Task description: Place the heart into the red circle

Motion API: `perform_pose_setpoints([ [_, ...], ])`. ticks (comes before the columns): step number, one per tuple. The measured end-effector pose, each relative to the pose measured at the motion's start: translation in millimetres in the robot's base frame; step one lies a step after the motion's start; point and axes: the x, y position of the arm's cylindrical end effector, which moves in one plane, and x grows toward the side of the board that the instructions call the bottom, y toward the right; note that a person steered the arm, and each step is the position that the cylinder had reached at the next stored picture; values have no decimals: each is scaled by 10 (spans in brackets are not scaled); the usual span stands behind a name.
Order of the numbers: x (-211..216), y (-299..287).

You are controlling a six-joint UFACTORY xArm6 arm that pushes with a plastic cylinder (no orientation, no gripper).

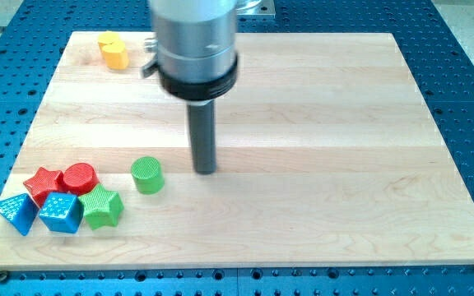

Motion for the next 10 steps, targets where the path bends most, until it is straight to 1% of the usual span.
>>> perform_pose_setpoints([
  [1, 76, -557],
  [2, 65, -590],
  [3, -192, 68],
  [4, -556, 349],
  [5, -1052, 525],
  [6, -1667, 511],
  [7, -2114, 161],
  [10, -2927, -1346],
])
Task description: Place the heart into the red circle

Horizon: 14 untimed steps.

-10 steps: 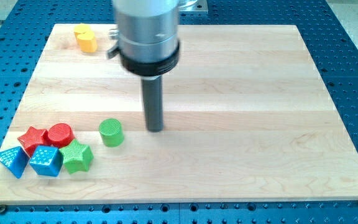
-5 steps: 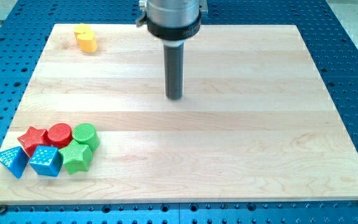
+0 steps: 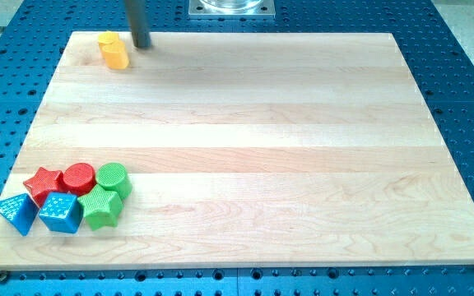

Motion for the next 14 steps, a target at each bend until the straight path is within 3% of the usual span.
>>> perform_pose_setpoints([
  [2, 10, -1128],
  [5, 406, -13],
  [7, 484, 287],
  [9, 952, 334],
  [10, 1000, 481],
  [11, 778, 578],
  [12, 681, 1120],
  [13, 860, 1835],
  [14, 1184, 1430],
])
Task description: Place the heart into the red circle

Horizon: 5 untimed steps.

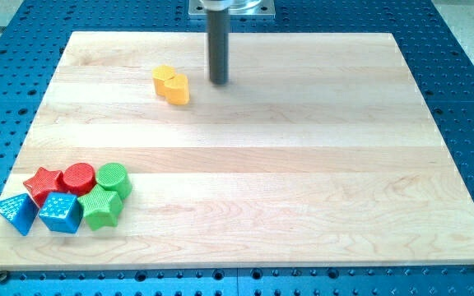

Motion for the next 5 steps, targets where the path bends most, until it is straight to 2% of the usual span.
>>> perform_pose_setpoints([
  [3, 1045, -1957],
  [4, 1468, -2142],
  [5, 1322, -2198],
])
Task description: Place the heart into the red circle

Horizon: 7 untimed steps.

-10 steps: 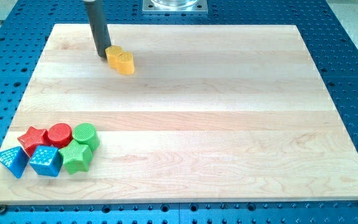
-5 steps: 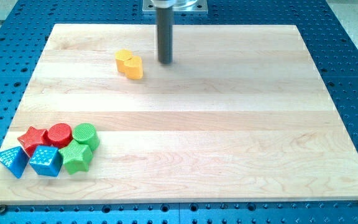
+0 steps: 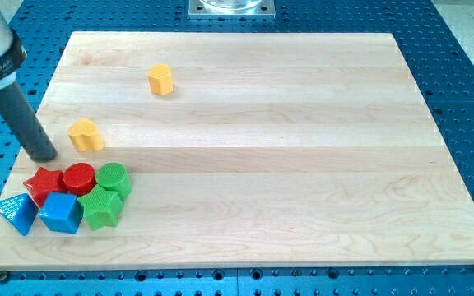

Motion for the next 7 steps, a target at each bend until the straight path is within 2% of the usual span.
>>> perform_pose_setpoints([
  [1, -354, 25],
  [3, -364, 689],
  [6, 163, 680],
  [7, 150, 736],
])
